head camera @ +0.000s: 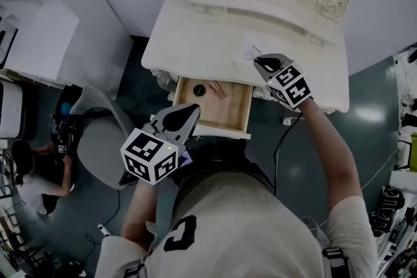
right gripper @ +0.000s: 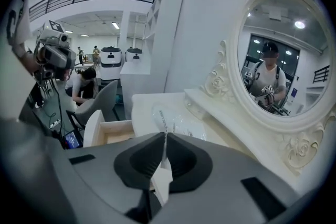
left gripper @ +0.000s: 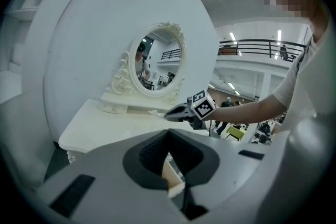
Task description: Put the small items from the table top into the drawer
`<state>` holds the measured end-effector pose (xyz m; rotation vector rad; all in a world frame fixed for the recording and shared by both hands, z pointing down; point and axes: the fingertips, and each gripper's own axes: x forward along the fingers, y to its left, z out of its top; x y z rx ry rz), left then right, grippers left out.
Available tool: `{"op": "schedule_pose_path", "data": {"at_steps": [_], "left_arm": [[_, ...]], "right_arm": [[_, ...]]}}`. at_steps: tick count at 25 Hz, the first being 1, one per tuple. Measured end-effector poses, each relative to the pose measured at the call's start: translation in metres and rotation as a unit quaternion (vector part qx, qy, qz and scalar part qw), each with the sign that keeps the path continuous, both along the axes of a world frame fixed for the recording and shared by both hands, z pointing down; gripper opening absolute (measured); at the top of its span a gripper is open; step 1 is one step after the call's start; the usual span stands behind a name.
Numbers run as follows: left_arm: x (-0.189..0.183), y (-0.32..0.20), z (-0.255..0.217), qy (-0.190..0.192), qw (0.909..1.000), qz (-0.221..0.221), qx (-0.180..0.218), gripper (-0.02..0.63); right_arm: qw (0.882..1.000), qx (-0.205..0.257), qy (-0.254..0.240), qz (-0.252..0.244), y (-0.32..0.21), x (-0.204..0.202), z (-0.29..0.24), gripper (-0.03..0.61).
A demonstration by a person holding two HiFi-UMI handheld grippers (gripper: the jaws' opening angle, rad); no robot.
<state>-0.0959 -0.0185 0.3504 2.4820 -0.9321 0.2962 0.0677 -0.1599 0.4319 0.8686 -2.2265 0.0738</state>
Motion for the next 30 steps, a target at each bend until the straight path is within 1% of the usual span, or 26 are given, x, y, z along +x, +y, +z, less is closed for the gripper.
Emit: {"op": "schedule_pose_path", "data": {"at_steps": [5,12,19,24,30], "left_arm": [[-0.013,0.003,0.000,0.003,1.0000,-0.008,0.001,0.057],[-0.037,0.007,0.005,0.006,0.9995,-0.030,-0.006,0.057],[-0.055,0.013,0.014,0.009,0.9986,-0.050,-0.016,0.057],[-0.062,0.016,0.020,0.011,0.9978,-0.062,-0.024,0.057],[-0.069,0.017,0.031,0.010,0.9969,-0.069,-0.037,0.057]], "right_arm": [[0.999,-0.003,-0.008,-0.044,0.018,-0.042,-0.001,0.034],[0.995,-0.013,-0.016,-0.094,0.041,-0.084,0.004,0.035],[0.986,-0.039,-0.036,-0.159,0.074,-0.130,0.013,0.035],[0.976,-0.066,-0.049,-0.201,0.101,-0.154,0.032,0.035],[0.968,-0.106,-0.041,-0.225,0.125,-0.169,0.061,0.035]]}}
